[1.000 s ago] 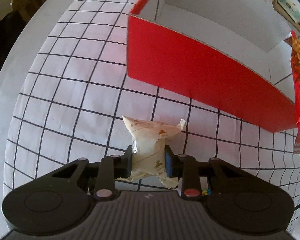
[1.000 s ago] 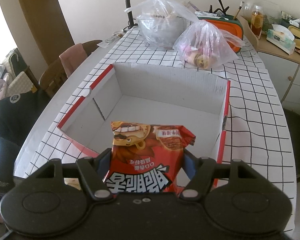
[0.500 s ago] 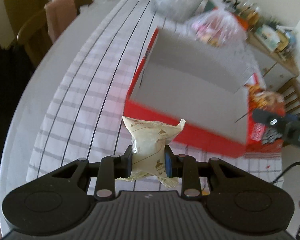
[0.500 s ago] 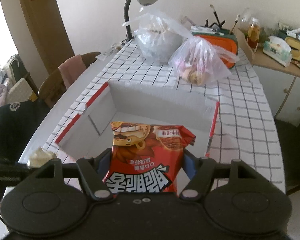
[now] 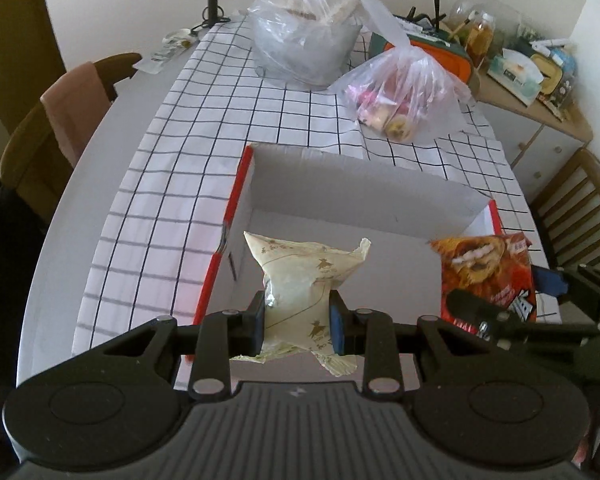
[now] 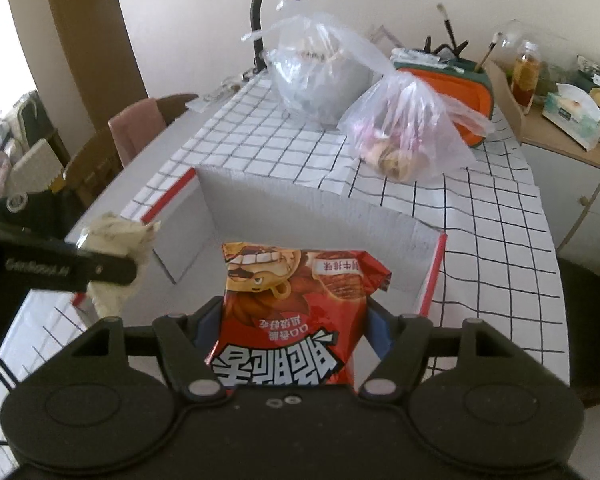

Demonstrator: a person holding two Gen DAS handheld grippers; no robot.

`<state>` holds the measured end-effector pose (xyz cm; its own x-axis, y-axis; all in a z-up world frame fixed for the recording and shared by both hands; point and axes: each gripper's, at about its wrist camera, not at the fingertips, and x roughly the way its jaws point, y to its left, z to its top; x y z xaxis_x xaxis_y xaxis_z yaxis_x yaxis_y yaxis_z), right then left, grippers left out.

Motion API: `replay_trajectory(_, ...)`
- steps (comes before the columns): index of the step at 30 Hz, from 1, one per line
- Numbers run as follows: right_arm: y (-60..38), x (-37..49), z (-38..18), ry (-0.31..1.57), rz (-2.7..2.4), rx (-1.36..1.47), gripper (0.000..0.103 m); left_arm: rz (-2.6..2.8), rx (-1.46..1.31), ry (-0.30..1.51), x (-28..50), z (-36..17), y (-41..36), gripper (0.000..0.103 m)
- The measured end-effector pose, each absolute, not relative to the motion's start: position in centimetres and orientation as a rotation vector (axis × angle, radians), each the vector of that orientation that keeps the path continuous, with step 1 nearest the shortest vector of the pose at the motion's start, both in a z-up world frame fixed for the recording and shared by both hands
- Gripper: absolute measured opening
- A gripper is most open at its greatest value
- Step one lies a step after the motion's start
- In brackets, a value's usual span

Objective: Organize snacks
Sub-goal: 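Open both grippers to drop the bags into the red box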

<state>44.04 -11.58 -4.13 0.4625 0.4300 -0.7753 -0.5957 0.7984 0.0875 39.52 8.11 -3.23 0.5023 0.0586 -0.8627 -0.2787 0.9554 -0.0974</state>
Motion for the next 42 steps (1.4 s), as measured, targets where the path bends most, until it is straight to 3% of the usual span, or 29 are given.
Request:
replay_trajectory(11,-8.3,44.6,-9.3,0.978,0.675,-0.3,0.071,0.231,-0.172,1.171,44.1,-9.1,7.3,0.03)
replay_trajectory(20,-8.4,44.6,-10.3,1.007,0.696,-0.297,0.075,0.231,-0.165,1.256,44.1,-12.2,7.1,0.03)
replay_trajectory(24,-8.8,44.4,-9.9,0.995,0.699,-0.281,0.08,0.234,-0.186,1.245,43.8,-11.8,7.3,0.033)
replay_trajectory(26,-9.1,44.1,-9.4,0.984,0.699,-0.276,0.082,0.235,-0.192,1.229,43.3,-11.3,7.3,0.047)
replay_trajectory(27,-9.3,43.9,-9.1,0.979,0.695,-0.272,0.083,0.236,-0.193,1.218,43.0,-11.0,7.3,0.048)
replay_trajectory(33,-10.9,42.3,-6.3,0.939,0.686,-0.227,0.091,0.213,-0.212,1.154,41.0,-8.3,7.6,0.05)
replay_trajectory(36,-11.6,41.0,-4.7,0.902,0.675,-0.212,0.096,0.206,-0.2,1.107,39.7,-6.8,7.6,0.059)
replay_trajectory(42,-12.6,38.0,-1.9,0.866,0.625,-0.177,0.1,0.171,-0.225,1.04,37.0,-4.0,7.9,0.061)
